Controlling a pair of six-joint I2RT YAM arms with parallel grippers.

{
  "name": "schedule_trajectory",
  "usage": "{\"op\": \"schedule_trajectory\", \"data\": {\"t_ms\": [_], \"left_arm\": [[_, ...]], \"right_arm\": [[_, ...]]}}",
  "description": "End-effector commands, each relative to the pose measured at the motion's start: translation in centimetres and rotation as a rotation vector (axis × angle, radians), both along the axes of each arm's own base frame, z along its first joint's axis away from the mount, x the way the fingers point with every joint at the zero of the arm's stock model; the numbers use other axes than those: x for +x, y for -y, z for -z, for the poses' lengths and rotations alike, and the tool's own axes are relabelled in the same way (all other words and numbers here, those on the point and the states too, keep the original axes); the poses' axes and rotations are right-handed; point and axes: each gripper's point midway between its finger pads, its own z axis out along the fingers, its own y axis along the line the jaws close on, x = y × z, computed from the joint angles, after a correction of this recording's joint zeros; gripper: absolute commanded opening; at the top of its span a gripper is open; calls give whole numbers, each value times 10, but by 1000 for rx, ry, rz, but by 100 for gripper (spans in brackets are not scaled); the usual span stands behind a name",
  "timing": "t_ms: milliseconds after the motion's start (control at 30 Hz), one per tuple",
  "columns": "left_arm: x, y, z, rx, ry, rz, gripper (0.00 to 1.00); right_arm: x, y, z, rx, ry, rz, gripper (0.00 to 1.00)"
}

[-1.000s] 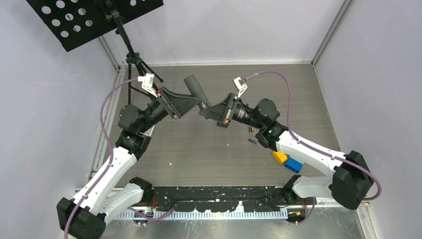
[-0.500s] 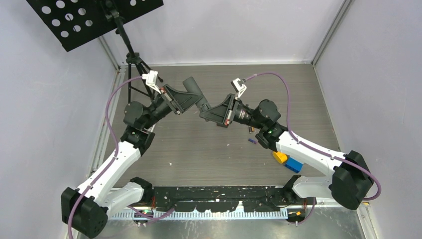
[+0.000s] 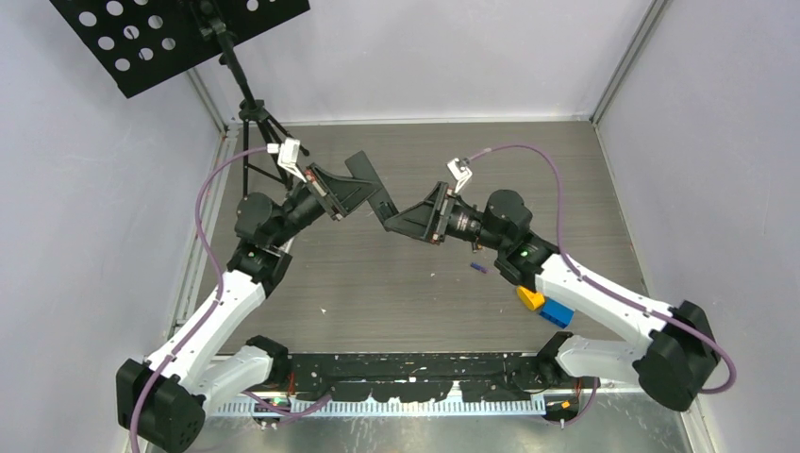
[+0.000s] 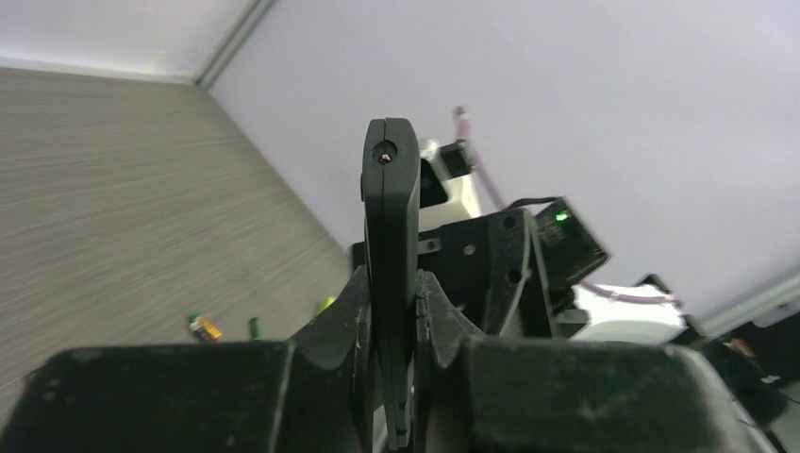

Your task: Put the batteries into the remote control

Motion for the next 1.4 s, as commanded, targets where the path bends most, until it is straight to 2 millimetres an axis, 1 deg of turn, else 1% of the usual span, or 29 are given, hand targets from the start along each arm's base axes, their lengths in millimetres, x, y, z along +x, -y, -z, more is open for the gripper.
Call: {"op": "schedule_trajectory", "data": {"t_ms": [0, 100, 167, 267, 300, 367, 467, 533, 600, 700, 767, 967, 1067, 1133, 1233, 1367], "left_arm": [[10, -12, 27, 159, 79, -104, 0], [18, -21, 52, 258, 41, -177, 0], [21, -27, 68, 306, 13, -208, 0], [20, -29, 77, 322, 4, -216, 0], [19, -29, 80, 327, 1, -215, 0], [18, -29, 84, 334, -5, -211, 0], [16, -28, 91, 335, -18, -198, 0], [14, -26, 96, 327, -30, -179, 0], [13, -25, 100, 326, -40, -170, 0], [13, -25, 107, 326, -53, -169, 0], [12, -25, 108, 326, -58, -165, 0], [12, -24, 114, 334, -74, -156, 0], [13, -24, 117, 339, -78, -156, 0], [13, -23, 117, 339, -80, -154, 0], [13, -23, 117, 344, -81, -152, 0], [14, -23, 118, 348, -83, -153, 0]], "right_arm": [[23, 40, 24, -214, -34, 250, 79], [39, 80, 69, -441, -166, 469, 72], [50, 114, 103, -599, -252, 644, 68], [53, 162, 153, -817, -416, 855, 63], [52, 170, 166, -858, -467, 891, 63], [51, 177, 188, -881, -560, 939, 61], [55, 182, 215, -861, -680, 987, 54], [58, 191, 233, -835, -769, 1037, 49], [60, 202, 249, -805, -840, 1100, 48], [68, 206, 265, -705, -904, 1145, 50], [73, 208, 270, -685, -932, 1171, 50], [80, 207, 279, -738, -934, 1176, 47], [89, 216, 279, -836, -841, 1186, 46], [93, 218, 276, -901, -795, 1170, 48], [94, 215, 280, -950, -777, 1125, 51], [88, 212, 290, -956, -825, 1103, 50]]}}
